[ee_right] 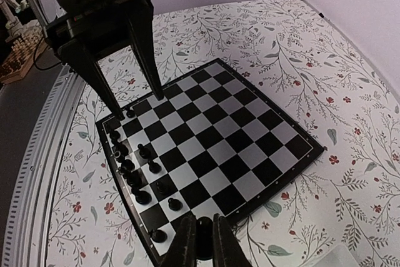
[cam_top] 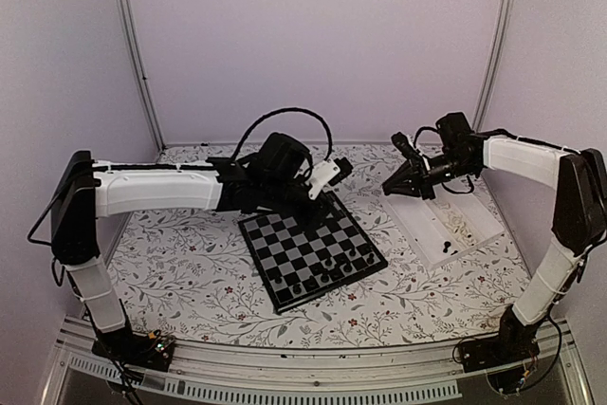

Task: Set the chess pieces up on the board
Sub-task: Place the chess piece on the chessboard.

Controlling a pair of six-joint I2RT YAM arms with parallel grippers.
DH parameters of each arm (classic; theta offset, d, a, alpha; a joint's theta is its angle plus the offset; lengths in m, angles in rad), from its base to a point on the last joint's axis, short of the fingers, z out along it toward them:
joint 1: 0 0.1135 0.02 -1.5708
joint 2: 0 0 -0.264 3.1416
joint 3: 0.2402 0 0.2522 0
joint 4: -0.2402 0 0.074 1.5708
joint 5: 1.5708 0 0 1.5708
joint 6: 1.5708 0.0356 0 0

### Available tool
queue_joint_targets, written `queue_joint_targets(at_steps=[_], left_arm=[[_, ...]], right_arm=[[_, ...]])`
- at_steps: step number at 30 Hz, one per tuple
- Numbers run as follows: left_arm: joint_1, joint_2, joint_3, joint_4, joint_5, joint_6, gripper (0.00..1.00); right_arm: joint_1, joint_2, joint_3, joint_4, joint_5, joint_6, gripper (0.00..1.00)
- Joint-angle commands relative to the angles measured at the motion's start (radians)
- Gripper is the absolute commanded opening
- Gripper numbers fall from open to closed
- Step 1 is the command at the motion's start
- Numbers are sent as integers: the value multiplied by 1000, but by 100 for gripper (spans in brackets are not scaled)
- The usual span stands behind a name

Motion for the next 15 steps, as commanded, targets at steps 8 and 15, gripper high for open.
queue_joint_targets(at_steps=[8,15], left_arm=[[31,-215,-107,15,-130,-88,39],[36,-283,-151,6,-188,-99,40]], right_arm=[[181,202,-62,558,155,368,11],[192,369,29,525,191,416,10]])
